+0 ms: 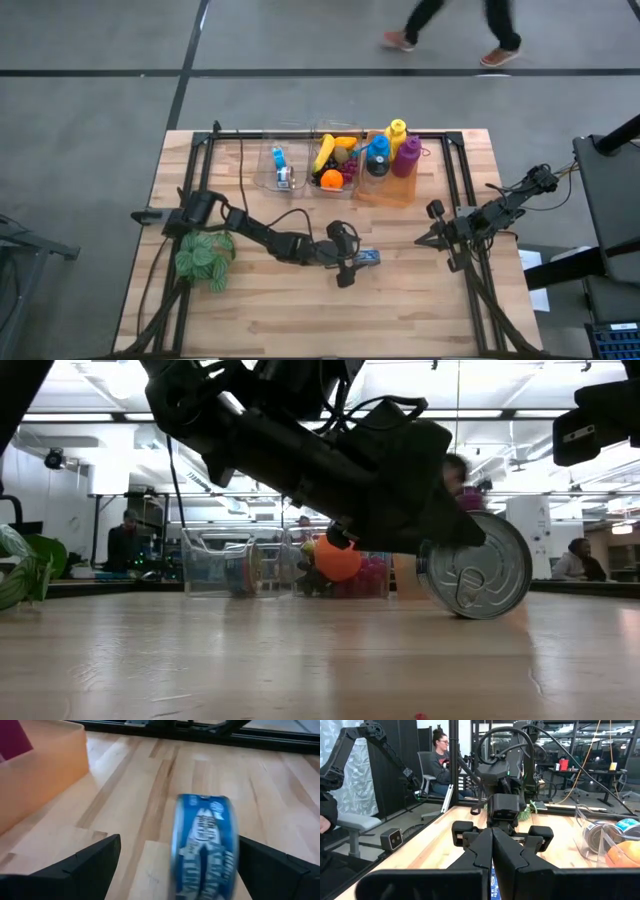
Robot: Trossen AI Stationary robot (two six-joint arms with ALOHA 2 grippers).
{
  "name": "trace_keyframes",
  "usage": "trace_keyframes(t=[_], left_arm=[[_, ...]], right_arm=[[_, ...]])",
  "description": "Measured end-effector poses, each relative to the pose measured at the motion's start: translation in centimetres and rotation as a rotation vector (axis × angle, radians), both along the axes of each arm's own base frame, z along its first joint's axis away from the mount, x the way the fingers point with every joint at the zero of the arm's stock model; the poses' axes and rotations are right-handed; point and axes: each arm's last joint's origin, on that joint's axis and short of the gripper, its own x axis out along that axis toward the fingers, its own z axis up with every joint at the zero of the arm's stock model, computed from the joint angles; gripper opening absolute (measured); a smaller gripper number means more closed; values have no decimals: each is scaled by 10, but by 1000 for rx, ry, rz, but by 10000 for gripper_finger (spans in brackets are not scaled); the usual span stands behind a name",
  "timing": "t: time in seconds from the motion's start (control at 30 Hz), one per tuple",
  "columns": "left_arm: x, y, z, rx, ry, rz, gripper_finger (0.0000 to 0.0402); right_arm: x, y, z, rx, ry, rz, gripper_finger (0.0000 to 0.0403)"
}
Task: Pick & Place Food Item
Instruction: Put the blue tuna can into the left transparent bin
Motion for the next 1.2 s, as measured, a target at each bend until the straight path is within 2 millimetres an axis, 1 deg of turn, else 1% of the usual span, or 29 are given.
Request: trace_keyframes(t=[0.13,0.3,0.37,0.53,0.6,0.7,1.2], left_arm=[[2,2,-4,0,-5,8,374],[5,1,-18,5,17,7,374],[7,1,-20,6,20,8,374],[8,1,-17,6,9,7,373],[8,1,-18,7,12,7,366],[8,1,-17,7,11,7,338],[8,1,-18,5,12,5,146]], right_arm=[[0,0,0,-1,1,0,8],[0,0,0,0,0,1,8],[0,0,0,0,1,0,8],[0,0,0,0,0,0,8],[0,0,0,0,0,0,8],[0,0,0,0,0,0,8],[0,0,0,0,1,0,8]])
